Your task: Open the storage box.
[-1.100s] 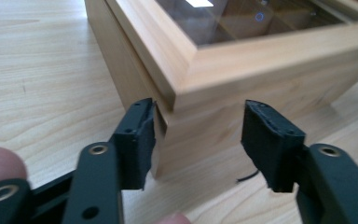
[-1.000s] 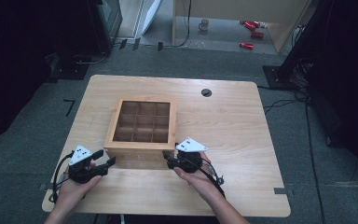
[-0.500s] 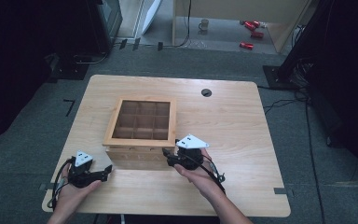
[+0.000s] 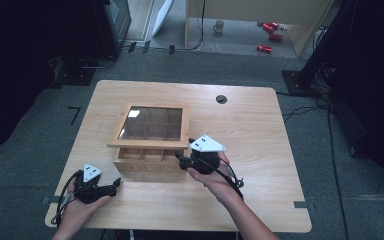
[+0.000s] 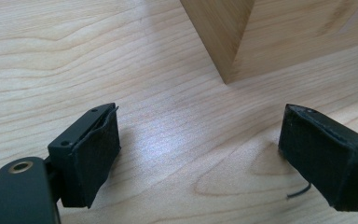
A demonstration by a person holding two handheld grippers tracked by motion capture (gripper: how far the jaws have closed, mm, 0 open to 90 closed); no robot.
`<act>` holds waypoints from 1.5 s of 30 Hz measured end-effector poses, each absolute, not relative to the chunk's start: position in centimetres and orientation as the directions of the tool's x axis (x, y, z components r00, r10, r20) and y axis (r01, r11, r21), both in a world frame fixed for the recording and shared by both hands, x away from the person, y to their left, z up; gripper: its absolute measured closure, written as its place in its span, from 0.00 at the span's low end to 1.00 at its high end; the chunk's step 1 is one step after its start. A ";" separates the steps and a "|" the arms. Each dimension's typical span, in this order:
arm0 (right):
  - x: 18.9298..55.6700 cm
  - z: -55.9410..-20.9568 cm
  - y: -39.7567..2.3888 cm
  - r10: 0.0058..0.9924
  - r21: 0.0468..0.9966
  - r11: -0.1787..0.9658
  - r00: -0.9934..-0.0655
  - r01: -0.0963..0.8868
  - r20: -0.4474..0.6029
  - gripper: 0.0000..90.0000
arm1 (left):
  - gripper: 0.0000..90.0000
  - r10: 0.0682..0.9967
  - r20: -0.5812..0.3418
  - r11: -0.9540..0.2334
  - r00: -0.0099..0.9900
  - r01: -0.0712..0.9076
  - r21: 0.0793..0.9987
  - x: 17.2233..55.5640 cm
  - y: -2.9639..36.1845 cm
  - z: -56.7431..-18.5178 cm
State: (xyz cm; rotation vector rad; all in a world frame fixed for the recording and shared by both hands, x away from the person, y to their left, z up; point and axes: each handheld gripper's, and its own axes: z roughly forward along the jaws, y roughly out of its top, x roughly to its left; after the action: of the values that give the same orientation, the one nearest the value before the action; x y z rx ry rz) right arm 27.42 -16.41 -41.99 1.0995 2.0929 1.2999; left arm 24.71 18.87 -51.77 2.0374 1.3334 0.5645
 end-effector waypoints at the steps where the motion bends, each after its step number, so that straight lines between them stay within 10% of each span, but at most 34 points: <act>1: 27.7 -41.5 -16.5 0.809 0.893 0.231 -0.586 0.385 0.043 0.44 | 0.14 0.918 0.014 -0.290 0.396 0.647 0.705 24.7 18.9 -51.8; 45: 38.1 -36.1 -16.6 0.815 0.948 0.176 -0.579 0.265 0.011 0.51 | 0.14 0.920 0.007 -0.282 0.392 0.648 0.708 24.7 18.9 -51.8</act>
State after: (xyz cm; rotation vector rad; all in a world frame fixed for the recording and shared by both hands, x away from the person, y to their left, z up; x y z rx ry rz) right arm 38.12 -16.57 -36.11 1.0148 1.9457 1.4077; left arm 24.72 18.87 -51.79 2.0297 1.3369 0.5632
